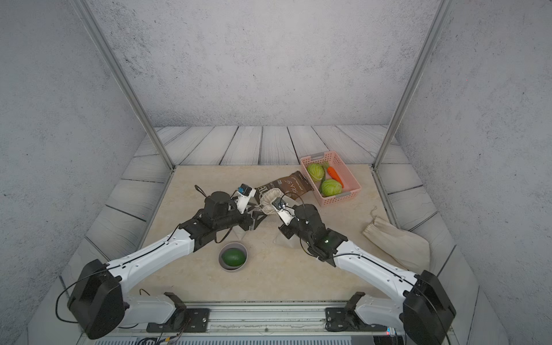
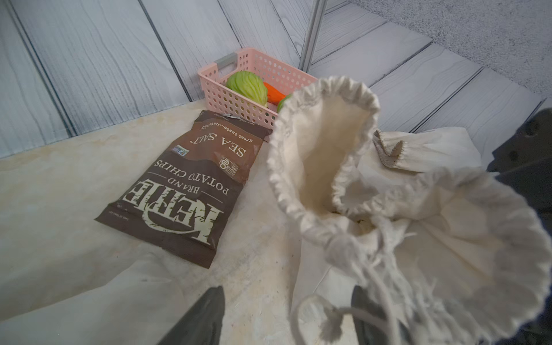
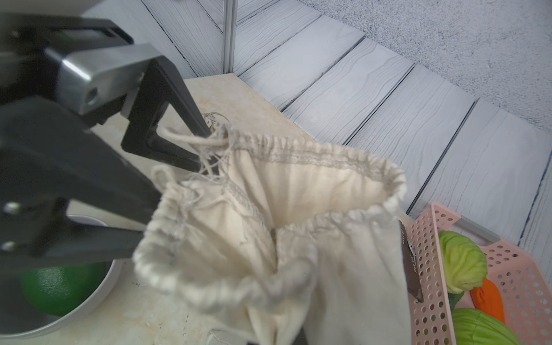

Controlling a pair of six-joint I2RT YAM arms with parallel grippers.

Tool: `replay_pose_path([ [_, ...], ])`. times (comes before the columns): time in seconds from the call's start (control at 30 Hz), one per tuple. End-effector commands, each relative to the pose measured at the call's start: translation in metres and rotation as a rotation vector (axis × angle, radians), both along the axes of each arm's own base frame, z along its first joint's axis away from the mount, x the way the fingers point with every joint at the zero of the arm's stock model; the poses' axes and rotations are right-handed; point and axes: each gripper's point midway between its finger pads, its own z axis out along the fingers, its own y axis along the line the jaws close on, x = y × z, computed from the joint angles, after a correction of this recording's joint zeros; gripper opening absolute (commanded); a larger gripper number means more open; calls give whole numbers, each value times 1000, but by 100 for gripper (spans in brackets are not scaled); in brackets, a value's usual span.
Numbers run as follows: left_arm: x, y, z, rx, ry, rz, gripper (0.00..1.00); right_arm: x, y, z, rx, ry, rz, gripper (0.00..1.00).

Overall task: Close the soil bag
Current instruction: Frap the soil bag at the center of the board.

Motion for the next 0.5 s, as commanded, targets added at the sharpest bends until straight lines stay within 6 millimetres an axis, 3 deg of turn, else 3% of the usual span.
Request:
replay_pose_path([
  [0.0,-12,-16,26,-77,-58,-121,72,0,1,20,31,-31,10,0],
  [0.13,-12,-13,26,-80,-80,-104,67,0,2,20,35,-31,10,0],
  [0.23,-9,-14,28,-78,-86,-99,56,0,2,20,42,-29,12,0],
  [0.43,-6,-3,26,-49,-87,-38,0,12,-13,20,38,-41,-77,0],
  [0.47,-3,5,28,-39,-94,10,0,17,-21,18,42,-35,-115,0],
])
